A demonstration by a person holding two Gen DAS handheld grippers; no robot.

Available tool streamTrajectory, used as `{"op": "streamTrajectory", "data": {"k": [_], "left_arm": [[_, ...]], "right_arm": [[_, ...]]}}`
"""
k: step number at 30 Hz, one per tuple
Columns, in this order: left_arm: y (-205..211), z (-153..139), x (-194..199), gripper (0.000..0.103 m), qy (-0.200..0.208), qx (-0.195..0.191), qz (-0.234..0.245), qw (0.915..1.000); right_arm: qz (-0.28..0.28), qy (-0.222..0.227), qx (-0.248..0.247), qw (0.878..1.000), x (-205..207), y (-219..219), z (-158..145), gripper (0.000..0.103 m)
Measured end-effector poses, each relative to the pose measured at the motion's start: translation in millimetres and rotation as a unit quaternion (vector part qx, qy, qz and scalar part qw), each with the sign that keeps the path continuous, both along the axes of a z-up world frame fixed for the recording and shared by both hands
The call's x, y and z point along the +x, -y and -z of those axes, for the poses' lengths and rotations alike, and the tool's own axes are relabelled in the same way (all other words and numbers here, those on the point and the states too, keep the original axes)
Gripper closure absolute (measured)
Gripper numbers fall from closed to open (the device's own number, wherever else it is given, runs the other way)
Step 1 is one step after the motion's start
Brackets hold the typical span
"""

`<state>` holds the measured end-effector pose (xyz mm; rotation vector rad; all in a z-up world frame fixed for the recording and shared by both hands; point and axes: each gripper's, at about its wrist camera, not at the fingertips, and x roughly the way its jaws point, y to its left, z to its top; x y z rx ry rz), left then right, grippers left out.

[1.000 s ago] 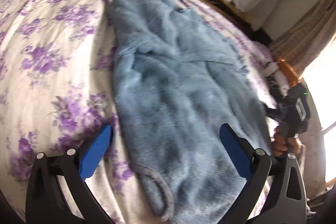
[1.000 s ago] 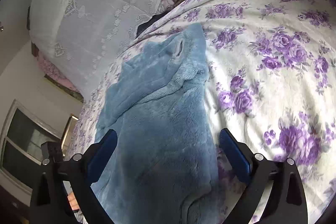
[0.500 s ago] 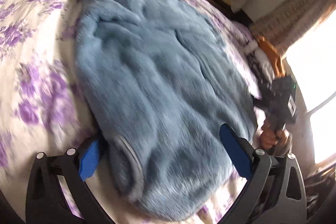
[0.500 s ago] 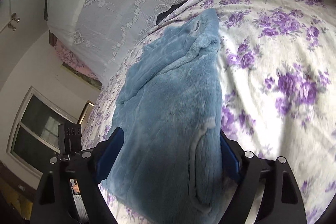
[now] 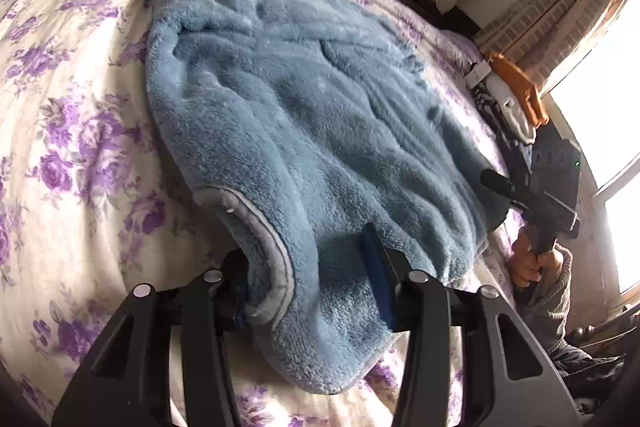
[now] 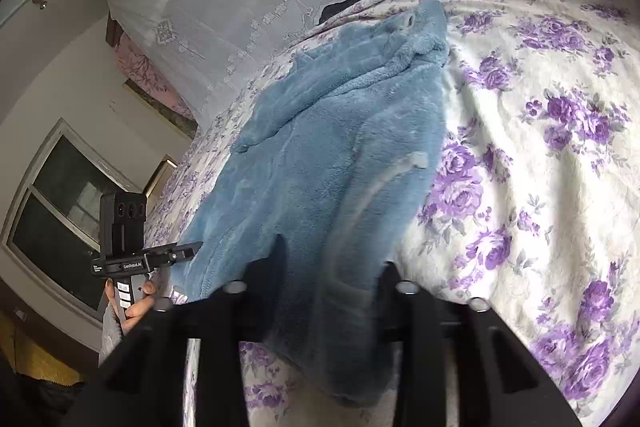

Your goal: Fold small clothes

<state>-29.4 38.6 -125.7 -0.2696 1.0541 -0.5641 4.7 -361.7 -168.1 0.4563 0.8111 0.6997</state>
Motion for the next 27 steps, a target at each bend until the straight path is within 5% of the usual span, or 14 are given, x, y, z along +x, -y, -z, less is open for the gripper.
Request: {"op": "streamTrajectory", "data": {"k": [4,6,7,13,16,17,20,22,23,24,26,27], "left_arm": [[4.7,2.2,0.8,0.047,-0.003,0.007,-0.002,1.0],[0.2,-0.3,-1.0,0.081,0.002,0.006,-0.011,0.9999],[-5.2,-3.0,-1.5,0.089,0.004,-0.003,-0.021,0.9998],[-58.8,-27.2,-25.5,0.09,0.053,-0.056,-0.066,0.9949],[-62.6,-2.7,-21.9,0.084,0.002,-0.055,-0.068,0.9962],[-60.4,5.2,-18.9,0.075,-0.016,-0.049,-0.068,0.9964],[-51.5,0.9,-20.8,0.038,-0.005,-0.058,-0.041,0.9974],[-41.5,-1.5,-23.5,0.036,0.006,-0.03,-0.034,0.999],[-37.6,-0.8,-24.0,0.04,0.009,-0.015,-0.032,0.9993],[-33.1,-0.4,-24.6,0.062,0.013,0.005,-0.034,0.9993],[-31.0,0.4,-24.2,0.089,0.013,0.014,-0.03,0.9993],[-30.8,-0.9,-23.4,0.091,0.016,0.014,-0.035,0.9992]], "right_arm": [[0.006,0.0,-0.004,1.0,0.8,-0.1,-0.4,0.081],[0.014,0.006,0.0,1.0,-2.3,3.2,-2.7,0.087],[0.016,0.01,0.015,1.0,-6.2,6.3,-5.5,0.088],[-0.015,0.01,0.032,0.999,-33.7,0.1,-4.6,0.089],[-0.007,-0.029,0.01,1.0,-28.3,-2.1,6.0,0.076],[-0.013,-0.033,0.018,0.999,-27.7,-1.6,6.2,0.057],[-0.018,-0.019,0.009,1.0,-33.1,-5.9,3.1,0.05],[-0.014,-0.009,-0.006,1.0,-36.0,-10.5,2.2,0.051],[-0.011,-0.004,-0.009,1.0,-36.6,-11.4,1.4,0.056],[-0.006,0.001,-0.009,1.0,-37.0,-11.1,0.7,0.062],[0.008,0.006,0.001,1.0,-38.2,-6.5,-1.5,0.082],[0.015,0.01,0.006,1.0,-39.2,-3.5,-2.9,0.085]]}}
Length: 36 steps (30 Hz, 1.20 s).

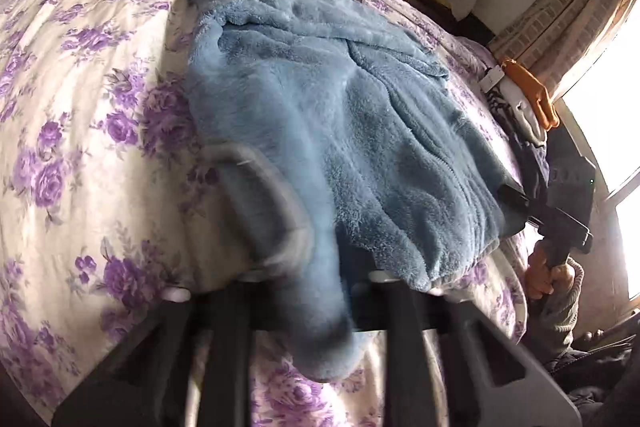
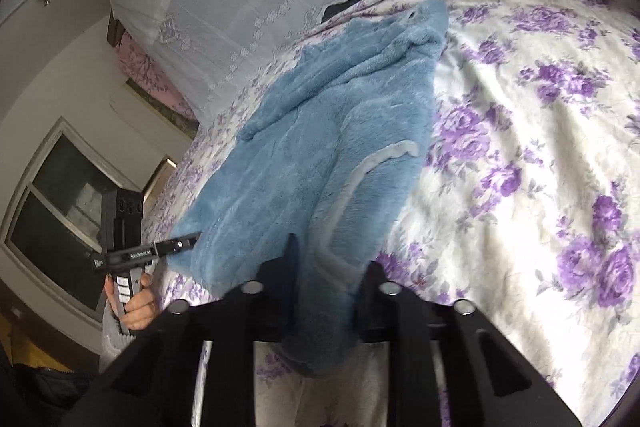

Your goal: Fold small clothes

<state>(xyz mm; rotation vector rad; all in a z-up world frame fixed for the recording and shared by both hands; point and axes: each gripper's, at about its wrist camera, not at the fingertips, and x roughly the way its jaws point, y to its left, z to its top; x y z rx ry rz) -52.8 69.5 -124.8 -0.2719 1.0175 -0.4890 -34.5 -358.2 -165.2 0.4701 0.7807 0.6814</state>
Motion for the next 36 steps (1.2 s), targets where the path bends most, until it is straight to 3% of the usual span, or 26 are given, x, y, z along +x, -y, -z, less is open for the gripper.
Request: {"op": "streamTrajectory", "data": {"k": [7,13,28,36], "left_arm": [[-10.4,-28.1,4.2,0.091,0.03,-0.001,-0.011,0.9995],[-12.4,-49.2,27.7,0.091,0.034,-0.002,-0.02,0.9992],[-15.3,-73.9,97.5,0.091,0.037,-0.004,-0.054,0.9978],[-24.6,-82.4,138.5,0.091,0.036,-0.007,-0.078,0.9963]], "right_arm": [[0.004,0.023,0.031,0.999,3.2,7.2,-26.8,0.087],[0.021,-0.015,0.064,0.998,32.6,8.1,-43.3,0.087],[0.061,0.003,-0.028,0.998,103.8,-12.6,-69.6,0.087],[0.076,0.009,-0.017,0.997,150.4,-11.2,-83.0,0.086]]}}
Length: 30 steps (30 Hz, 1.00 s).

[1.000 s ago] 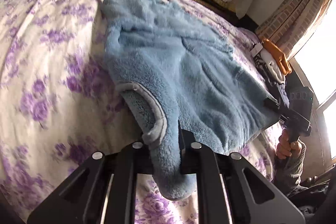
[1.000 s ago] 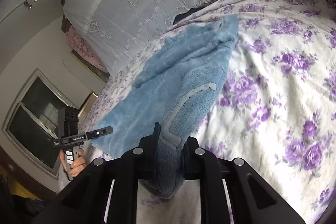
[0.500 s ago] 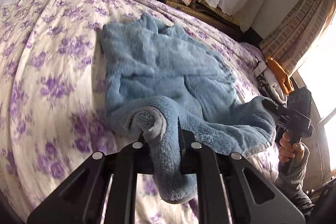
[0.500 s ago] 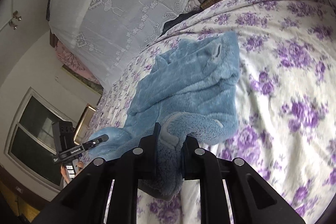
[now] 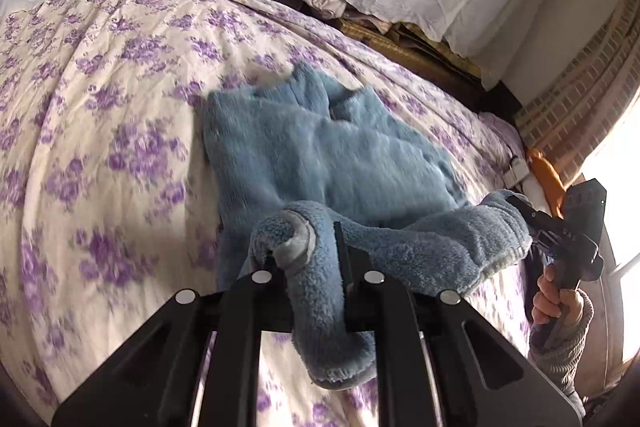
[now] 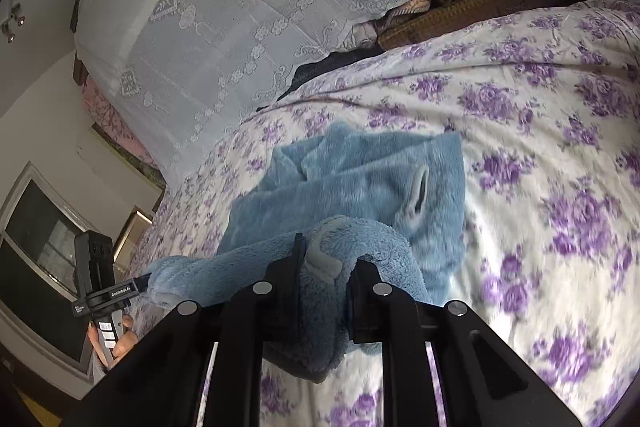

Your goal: Fold small clothes

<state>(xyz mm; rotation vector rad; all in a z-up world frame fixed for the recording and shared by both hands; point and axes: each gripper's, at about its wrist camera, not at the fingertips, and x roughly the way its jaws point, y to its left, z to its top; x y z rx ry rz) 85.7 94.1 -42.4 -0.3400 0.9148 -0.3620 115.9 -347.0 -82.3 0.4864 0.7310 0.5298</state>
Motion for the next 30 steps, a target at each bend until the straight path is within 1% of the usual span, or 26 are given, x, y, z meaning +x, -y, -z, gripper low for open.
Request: {"op": "streamTrajectory", "data": {"k": [7,13,16,18,22,25,26,28,29,30], "left_arm": [[-5.4,-14.1,33.8,0.091,0.007,0.007,-0.018,0.9998],[-3.8,-12.6,68.4,0.091,-0.002,0.011,-0.029,0.9995],[-5.6,-3.8,87.5,0.091,-0.013,0.004,-0.035,0.9993],[-7.2,6.5,100.7,0.091,-0.024,0.003,-0.041,0.9989],[-11.7,32.3,123.0,0.088,-0.046,-0.004,-0.05,0.9977],[-16.3,50.0,133.4,0.085,-0.048,-0.022,-0.043,0.9977],[-18.2,54.5,135.3,0.084,-0.049,-0.032,-0.04,0.9975],[-24.8,59.4,138.0,0.084,-0.05,-0.059,-0.033,0.9964],[-29.0,59.2,137.8,0.082,-0.05,-0.074,-0.03,0.9955],[-35.5,56.6,135.7,0.08,-0.049,-0.097,-0.029,0.9937]], "right_arm": [[0.016,-0.005,0.019,1.0,39.2,2.1,-5.2,0.085],[0.028,-0.018,0.027,0.999,77.8,0.4,-2.4,0.085],[0.033,-0.027,0.029,0.999,96.5,-0.7,2.8,0.085],[0.035,-0.038,0.032,0.998,111.9,-0.1,11.5,0.085],[0.041,-0.063,0.042,0.996,137.8,0.8,38.7,0.085],[0.039,-0.071,0.042,0.996,145.5,1.2,58.2,0.085],[0.036,-0.073,0.046,0.996,148.1,1.8,64.8,0.085],[0.028,-0.072,0.064,0.995,150.0,4.8,68.7,0.084],[0.022,-0.074,0.079,0.994,150.4,7.4,68.3,0.079],[0.017,-0.072,0.099,0.992,149.0,10.1,66.7,0.068]]}}
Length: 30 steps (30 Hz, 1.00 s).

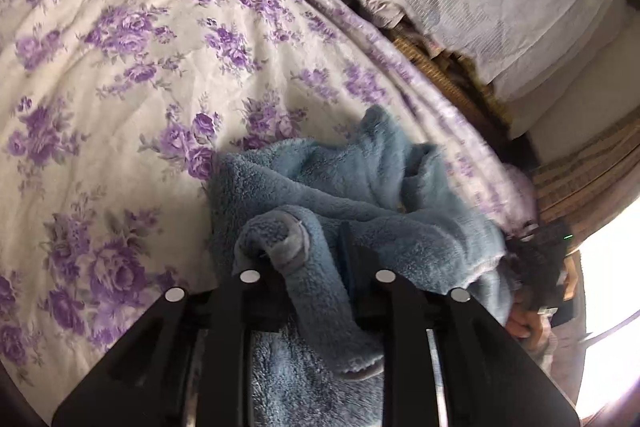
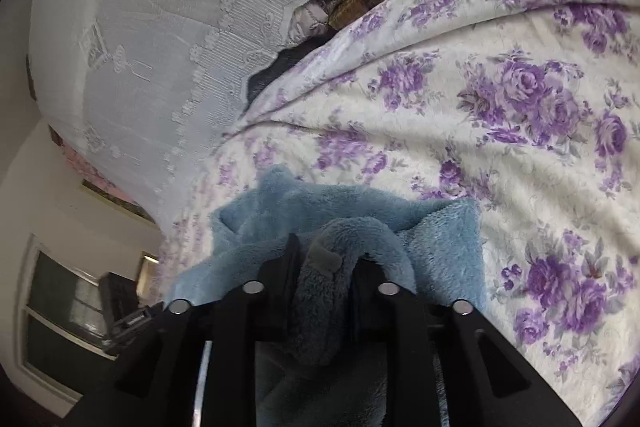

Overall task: Fold small clothes
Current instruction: 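Release the hem onto the folded jacket and open both grippers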

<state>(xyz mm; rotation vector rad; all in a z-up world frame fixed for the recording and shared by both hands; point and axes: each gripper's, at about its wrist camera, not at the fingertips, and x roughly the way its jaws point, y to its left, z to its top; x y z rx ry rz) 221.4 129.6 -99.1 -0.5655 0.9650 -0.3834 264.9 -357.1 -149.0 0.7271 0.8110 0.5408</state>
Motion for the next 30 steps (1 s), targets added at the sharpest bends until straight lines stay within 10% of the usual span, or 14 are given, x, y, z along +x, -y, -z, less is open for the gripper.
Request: {"op": "streamTrajectory", "data": {"k": [3,6,9,14,23,27,30], "left_arm": [[-14.3,-22.5,-15.7,0.067,0.042,-0.039,-0.011,0.9983],[-12.2,-47.4,-34.4,0.013,0.087,0.009,-0.041,0.9953],[1.5,-71.3,-53.1,0.01,0.141,0.11,-0.072,0.9813],[43.7,-70.2,-47.7,0.01,0.137,0.16,-0.018,0.9773],[108.4,-10.1,27.6,0.006,0.053,0.368,-0.031,0.9276],[74.2,20.9,47.5,0.004,0.004,0.272,-0.034,0.9617],[63.5,18.8,41.7,0.004,0.009,0.243,-0.041,0.9691]], "right_arm": [[0.015,0.034,0.049,0.998,-15.0,10.7,-16.4,0.036],[0.037,0.114,0.013,0.993,-41.5,14.9,-50.6,0.024],[0.039,0.158,-0.021,0.986,-58.1,9.1,-71.7,0.024],[-0.009,0.173,-0.13,0.976,-60.4,-45.8,-77.9,0.041],[-0.032,0.09,-0.31,0.946,5.0,-134.9,-37.3,0.046],[-0.021,0.075,-0.284,0.956,21.7,-115.3,-15.7,0.047],[-0.009,0.103,-0.284,0.953,7.7,-114.1,-21.4,0.047]]}}
